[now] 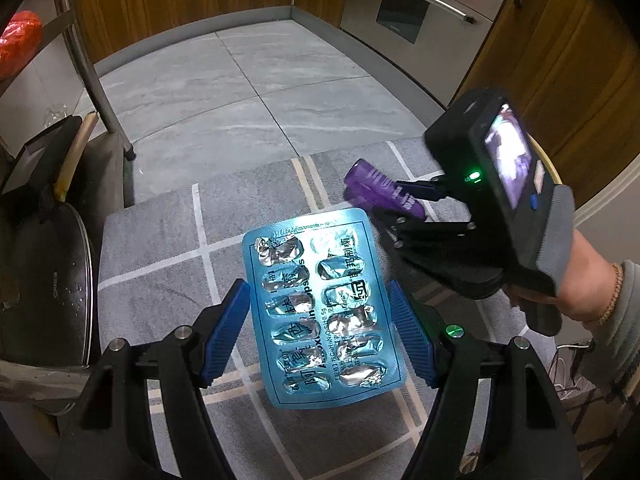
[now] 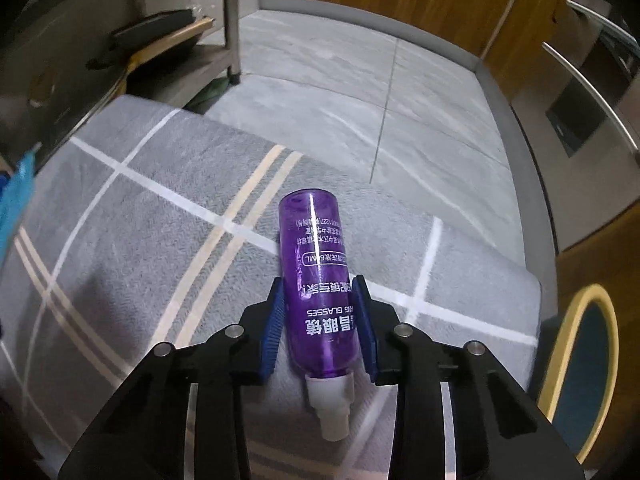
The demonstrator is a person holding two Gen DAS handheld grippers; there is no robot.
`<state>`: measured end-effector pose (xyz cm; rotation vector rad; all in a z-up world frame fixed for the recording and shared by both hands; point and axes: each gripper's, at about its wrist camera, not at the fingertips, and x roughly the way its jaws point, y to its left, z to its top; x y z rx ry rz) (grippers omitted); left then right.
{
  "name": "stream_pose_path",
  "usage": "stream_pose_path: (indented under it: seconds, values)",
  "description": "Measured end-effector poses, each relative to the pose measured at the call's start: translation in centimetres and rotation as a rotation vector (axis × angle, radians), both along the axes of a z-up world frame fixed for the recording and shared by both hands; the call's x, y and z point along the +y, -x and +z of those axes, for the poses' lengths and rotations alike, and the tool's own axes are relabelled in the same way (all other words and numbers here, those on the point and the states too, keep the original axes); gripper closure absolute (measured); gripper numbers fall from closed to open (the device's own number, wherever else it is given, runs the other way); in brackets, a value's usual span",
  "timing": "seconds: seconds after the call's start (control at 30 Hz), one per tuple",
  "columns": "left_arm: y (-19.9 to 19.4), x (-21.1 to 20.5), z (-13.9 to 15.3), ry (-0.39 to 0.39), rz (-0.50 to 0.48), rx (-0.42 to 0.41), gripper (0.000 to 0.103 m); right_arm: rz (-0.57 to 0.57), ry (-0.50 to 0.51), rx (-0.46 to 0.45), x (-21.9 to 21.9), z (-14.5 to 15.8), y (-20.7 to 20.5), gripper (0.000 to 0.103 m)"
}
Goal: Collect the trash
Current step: 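Carry the spray bottle and blister pack over the teal bin with both tools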
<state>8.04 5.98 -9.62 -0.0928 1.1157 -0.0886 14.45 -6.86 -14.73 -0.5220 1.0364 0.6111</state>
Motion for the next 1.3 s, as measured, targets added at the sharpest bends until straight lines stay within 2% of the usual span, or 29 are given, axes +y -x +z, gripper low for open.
stream_pose_path:
  seconds: [0.2,0.3,0.43,0.6,0.7,0.9,1.07,1.17,1.3]
  values:
    - [0.2,-0.7,0.5,-0.015,-0.013,-0.019,0.033,-0.037,-0.023,-0.014,-1.4,2.7,0.9,0.068]
    - [0.3,-1.2,0.8,-0.023,-0.021,-0.029,0.033,-0.059,-0.037,-0.034,-2.4,5.0,1.6,0.068]
    - [0.8,-2.0,1.5,-0.037,-0.037,-0.053,0.033,-0.149,-0.088,-0.046,-5.3,8.8,2.1,0.069]
    - [1.2,-3.3,2.3,-0.067,-0.064,-0.083,0.033,-0.292,-0.149,-0.051,-11.3,13.8,3.6,0.070]
    - [1.4,-4.5,2.9,-0.060,-0.084,-0.104,0.033,-0.339,-0.169,-0.058,-14.1,15.6,5.0,0.070]
    - [1.8,-9.5,3.8,-0.028,-0.182,-0.137,0.033,-0.425,-0.188,-0.016,-18.5,15.1,5.5,0.070]
    - [2.2,-13.6,2.9,-0.032,-0.266,-0.114,0.033,-0.482,-0.169,-0.011,-20.3,14.0,4.1,0.070]
    - [2.2,-15.8,2.0,-0.068,-0.313,-0.094,0.033,-0.505,-0.129,-0.023,-21.1,13.2,3.2,0.070]
    - [1.0,-17.3,1.6,-0.062,-0.319,-0.081,0.033,-0.561,-0.153,-0.002,-23.4,12.6,2.2,0.070]
